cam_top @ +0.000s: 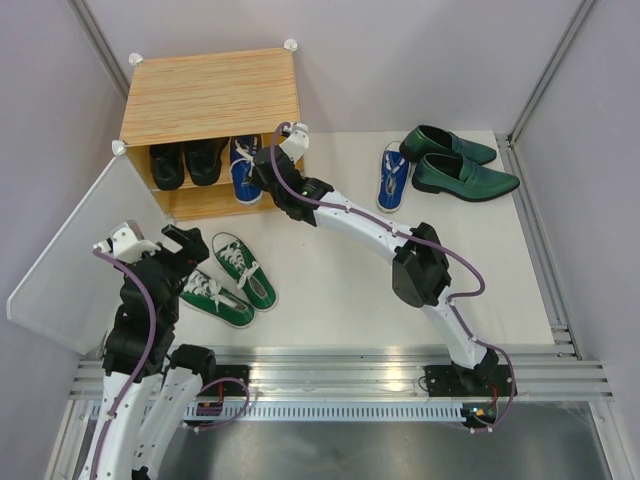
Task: Place and organize the shoes in the shoe cabinet
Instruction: Place the shoe in the shoe cabinet.
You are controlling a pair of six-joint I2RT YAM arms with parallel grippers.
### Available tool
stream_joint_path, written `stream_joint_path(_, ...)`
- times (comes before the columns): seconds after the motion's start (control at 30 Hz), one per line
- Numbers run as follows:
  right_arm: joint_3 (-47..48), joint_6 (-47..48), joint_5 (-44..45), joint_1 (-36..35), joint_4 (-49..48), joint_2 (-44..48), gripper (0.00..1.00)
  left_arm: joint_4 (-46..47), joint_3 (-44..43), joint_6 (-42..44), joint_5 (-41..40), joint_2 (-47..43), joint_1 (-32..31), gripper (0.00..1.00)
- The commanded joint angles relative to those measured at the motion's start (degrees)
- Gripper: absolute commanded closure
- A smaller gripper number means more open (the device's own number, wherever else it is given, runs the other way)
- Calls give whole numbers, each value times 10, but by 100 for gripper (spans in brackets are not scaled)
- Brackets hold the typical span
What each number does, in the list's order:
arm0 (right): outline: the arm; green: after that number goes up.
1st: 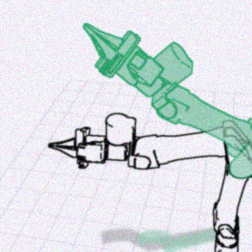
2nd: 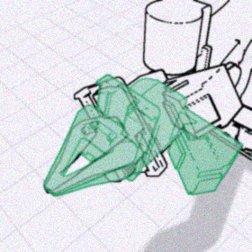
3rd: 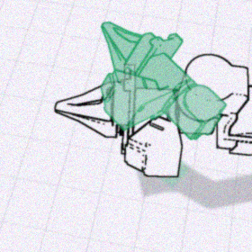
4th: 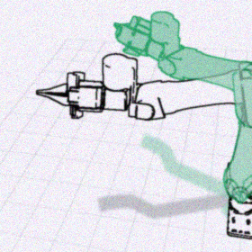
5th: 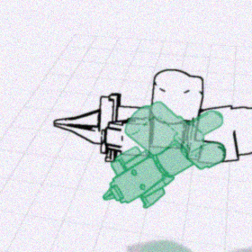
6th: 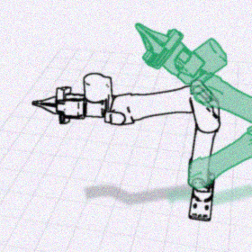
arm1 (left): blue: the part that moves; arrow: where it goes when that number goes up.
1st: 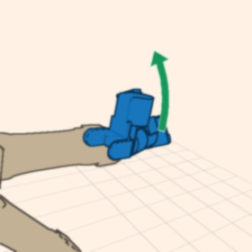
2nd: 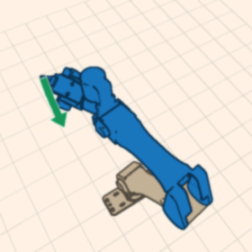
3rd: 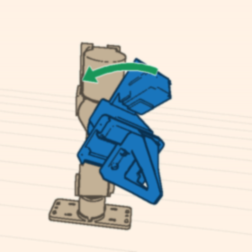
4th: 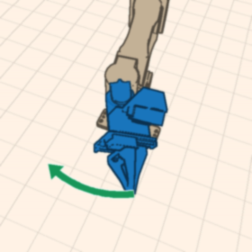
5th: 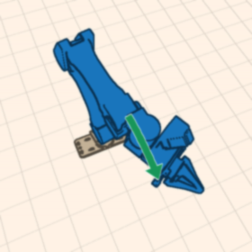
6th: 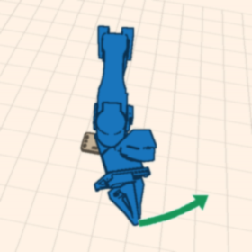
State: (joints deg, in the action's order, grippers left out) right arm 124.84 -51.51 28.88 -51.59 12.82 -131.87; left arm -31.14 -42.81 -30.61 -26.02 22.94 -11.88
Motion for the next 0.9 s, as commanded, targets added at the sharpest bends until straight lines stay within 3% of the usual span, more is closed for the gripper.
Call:
stream_joint_path(0.0,46,-24,2,3,-77,0,99,12,-13,-1,-6,-3,-4,0)
stream_joint_path(0.13,42,-25,-5,4,-79,-4,96,12,-13,-1,-6,-4,-5,0)
stream_joint_path(0.2,40,-24,-9,4,-79,-6,88,12,-12,-2,-5,-4,-5,0)
stream_joint_path(0.23,40,-22,-14,5,-80,-5,76,13,-13,-1,-6,-4,-6,0)
stream_joint_path(0.37,37,-21,-27,8,-81,-2,59,13,-12,-2,-5,-4,-6,0)
stream_joint_path(0.7,25,-4,-68,11,-82,17,55,13,-12,2,-3,-4,-6,0)
stream_joint_path(0.87,3,19,-97,14,-83,41,47,15,-12,10,4,3,-6,0)
